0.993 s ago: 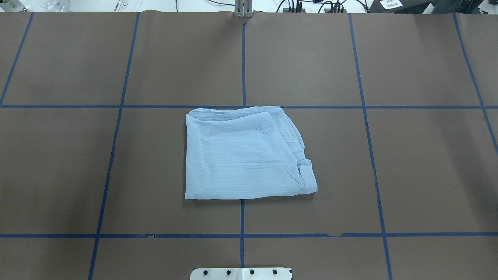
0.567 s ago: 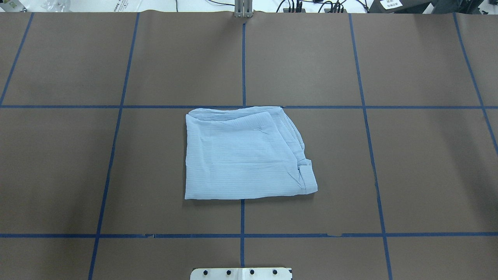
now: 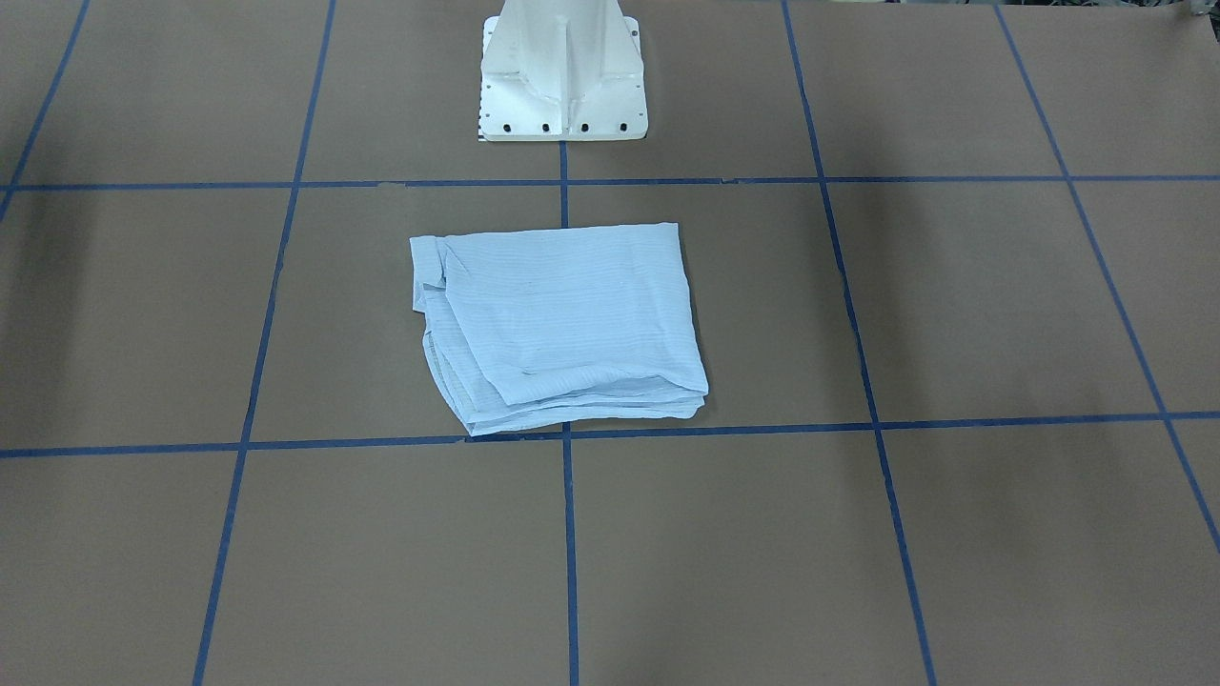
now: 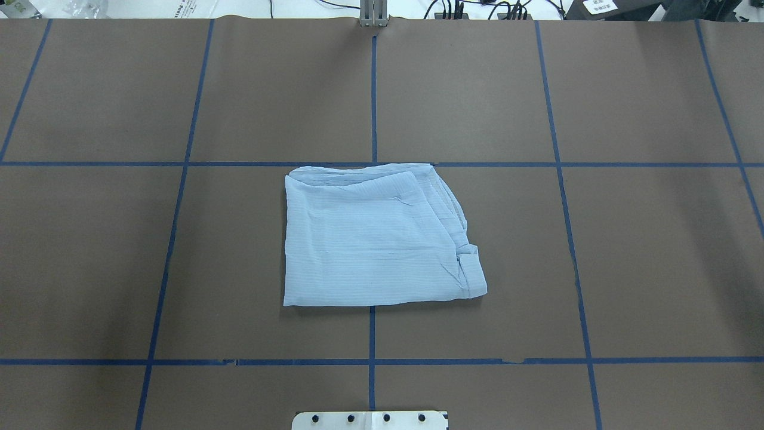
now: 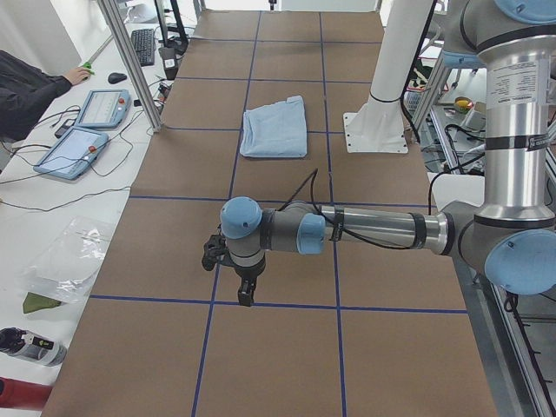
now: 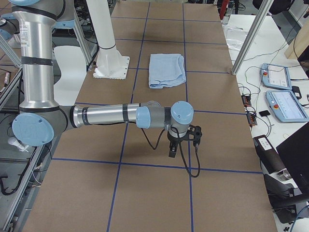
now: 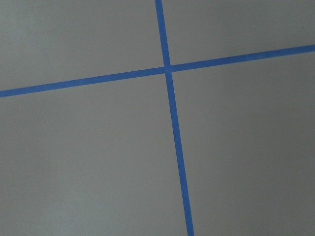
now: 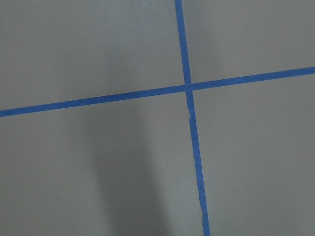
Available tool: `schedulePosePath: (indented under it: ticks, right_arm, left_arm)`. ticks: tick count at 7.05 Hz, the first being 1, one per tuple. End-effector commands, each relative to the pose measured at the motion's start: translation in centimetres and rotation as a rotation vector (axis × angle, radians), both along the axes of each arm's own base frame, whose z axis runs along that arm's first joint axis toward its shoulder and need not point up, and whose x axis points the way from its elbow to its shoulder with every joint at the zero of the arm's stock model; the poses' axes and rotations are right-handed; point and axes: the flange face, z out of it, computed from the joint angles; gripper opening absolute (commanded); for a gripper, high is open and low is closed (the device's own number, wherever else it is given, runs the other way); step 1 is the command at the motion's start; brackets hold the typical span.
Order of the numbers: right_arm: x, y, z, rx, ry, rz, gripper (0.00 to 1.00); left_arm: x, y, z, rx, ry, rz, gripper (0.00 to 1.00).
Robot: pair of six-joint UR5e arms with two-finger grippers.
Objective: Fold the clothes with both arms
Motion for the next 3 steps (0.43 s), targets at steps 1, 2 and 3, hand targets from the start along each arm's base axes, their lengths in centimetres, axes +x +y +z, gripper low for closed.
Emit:
schedulePosePath:
  ticks: [1,2,3]
  right_arm:
    - [0.02,0.00,0.04,-0.001,0.000,0.000,1.00]
    - [0.02,0.00,0.04,-0.001,0.000,0.000,1.00]
    - [0.02,0.00,-0.03,0.001,0.000,0.000,1.00]
  left_arm:
    - [0.00,0.00,-0.05,0.002,0.000,0.001,1.00]
    - [0.00,-0.01,-0.13,0.004,0.000,0.002,1.00]
    - [0.01,0.06,-0.01,0.006,0.002,0.005,1.00]
